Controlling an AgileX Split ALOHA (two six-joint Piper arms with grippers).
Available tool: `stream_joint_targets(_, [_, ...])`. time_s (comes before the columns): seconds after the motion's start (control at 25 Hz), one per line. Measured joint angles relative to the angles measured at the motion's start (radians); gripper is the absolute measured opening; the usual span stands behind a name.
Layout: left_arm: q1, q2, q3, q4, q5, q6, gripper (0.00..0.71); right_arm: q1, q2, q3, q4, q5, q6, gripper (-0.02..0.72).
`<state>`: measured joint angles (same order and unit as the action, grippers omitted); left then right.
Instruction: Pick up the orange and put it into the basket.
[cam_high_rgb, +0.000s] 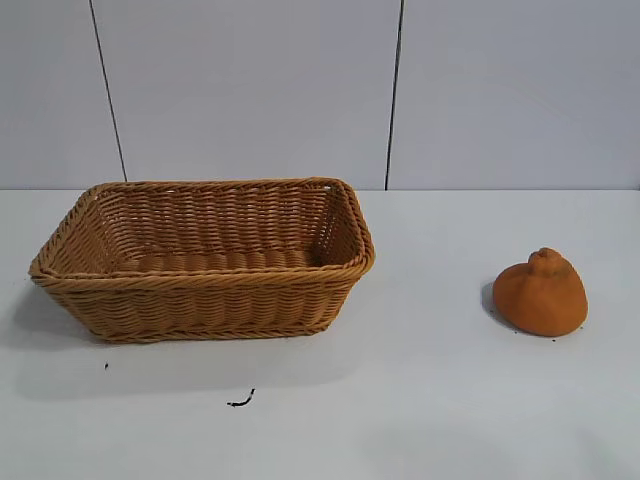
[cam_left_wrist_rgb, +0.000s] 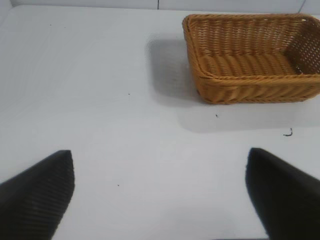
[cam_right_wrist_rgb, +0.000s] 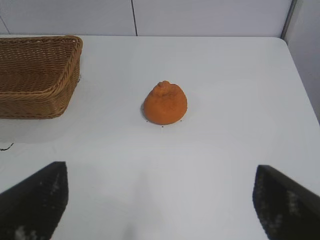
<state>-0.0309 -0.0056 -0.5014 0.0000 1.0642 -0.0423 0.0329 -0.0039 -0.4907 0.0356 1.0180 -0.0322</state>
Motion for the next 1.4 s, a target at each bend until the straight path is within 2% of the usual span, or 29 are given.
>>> stream_joint_targets(0.28, [0.0,0.0,0.0,0.0,0.0,0.0,0.666,0.0,0.008,-0.012,-0.01,0.0,0.001,0.694])
stream_joint_targets(0.4, [0.0,0.0,0.0,0.0,-0.001,0.0,0.666,0.0,0.114,-0.072,-0.015,0.004,0.032,0.694])
stream_joint_targets(0.6, [0.0,0.0,0.0,0.0,-0.001,0.0,0.666,0.0,0.456,-0.228,-0.015,0.031,0.052,0.694])
stream_joint_targets(0.88, [0.0,0.0,0.0,0.0,-0.001,0.0,0.666,0.0,0.998,-0.509,-0.015,0.124,0.052,0.694])
stream_joint_targets(1.08, [0.0,0.0,0.0,0.0,-0.001,0.0,0.666,0.0,1.35,-0.705,-0.015,0.126,0.052,0.694])
stream_joint_targets(1.4, [0.0,0.0,0.0,0.0,-0.001,0.0,0.666,0.0,1.771,-0.951,-0.015,0.123,0.052,0.694])
